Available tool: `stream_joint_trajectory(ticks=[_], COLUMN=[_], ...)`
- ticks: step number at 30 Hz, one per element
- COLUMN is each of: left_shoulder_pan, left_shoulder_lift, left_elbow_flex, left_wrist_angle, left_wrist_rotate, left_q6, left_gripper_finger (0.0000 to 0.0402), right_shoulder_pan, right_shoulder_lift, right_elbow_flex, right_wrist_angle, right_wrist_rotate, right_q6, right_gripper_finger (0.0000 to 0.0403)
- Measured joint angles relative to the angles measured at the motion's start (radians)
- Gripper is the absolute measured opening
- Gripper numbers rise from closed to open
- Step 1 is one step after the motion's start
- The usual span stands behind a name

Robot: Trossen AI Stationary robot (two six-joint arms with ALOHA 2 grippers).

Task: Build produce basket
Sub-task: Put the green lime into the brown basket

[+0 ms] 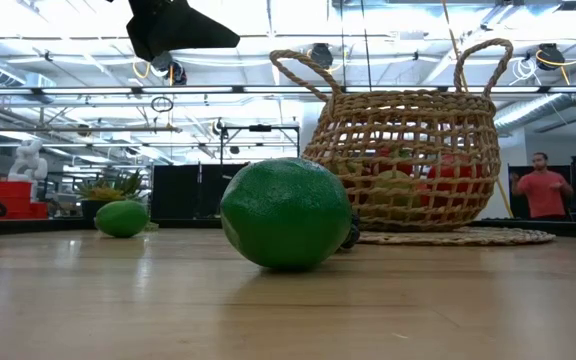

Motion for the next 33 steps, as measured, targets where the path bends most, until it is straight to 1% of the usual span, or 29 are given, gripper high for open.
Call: stream_joint_trajectory(ticks=[10,16,22,26,29,33], left_shoulder_pan=[0.0,0.0,0.0,0.0,0.0,0.0], left_shoulder_lift=[0.0,0.0,0.0,0.0,0.0,0.0], left_elbow_flex=[0.0,0.0,0.0,0.0,0.0,0.0], left_wrist_angle=[-0.001,-0.001,-0.004,-0.005,-0.006,-0.01], left_wrist_rotate=[0.0,0.0,0.0,0.0,0.0,0.0], left_q6=[0.0,0.0,-0.001,-0.001,-0.001,0.005], left_gripper_finger=[0.0369,0.0369,0.0369,0.0369,0.0369,0.0369], right_shoulder_pan=[0.0,0.0,0.0,0.0,0.0,0.0], right_shoulder_lift=[0.0,0.0,0.0,0.0,0.0,0.0], right_elbow_flex=[0.0,0.0,0.0,0.0,0.0,0.0], right_wrist_angle=[-0.001,-0.001,-0.001,-0.001,-0.001,-0.001], right_wrist_rotate=[0.0,0.0,0.0,0.0,0.0,0.0], right_q6=[0.003,0.123,0.302,0.455,0.607,0.855], right_gripper_finger=[0.0299,0.0299,0.0299,0.0299,0.0299,0.0299])
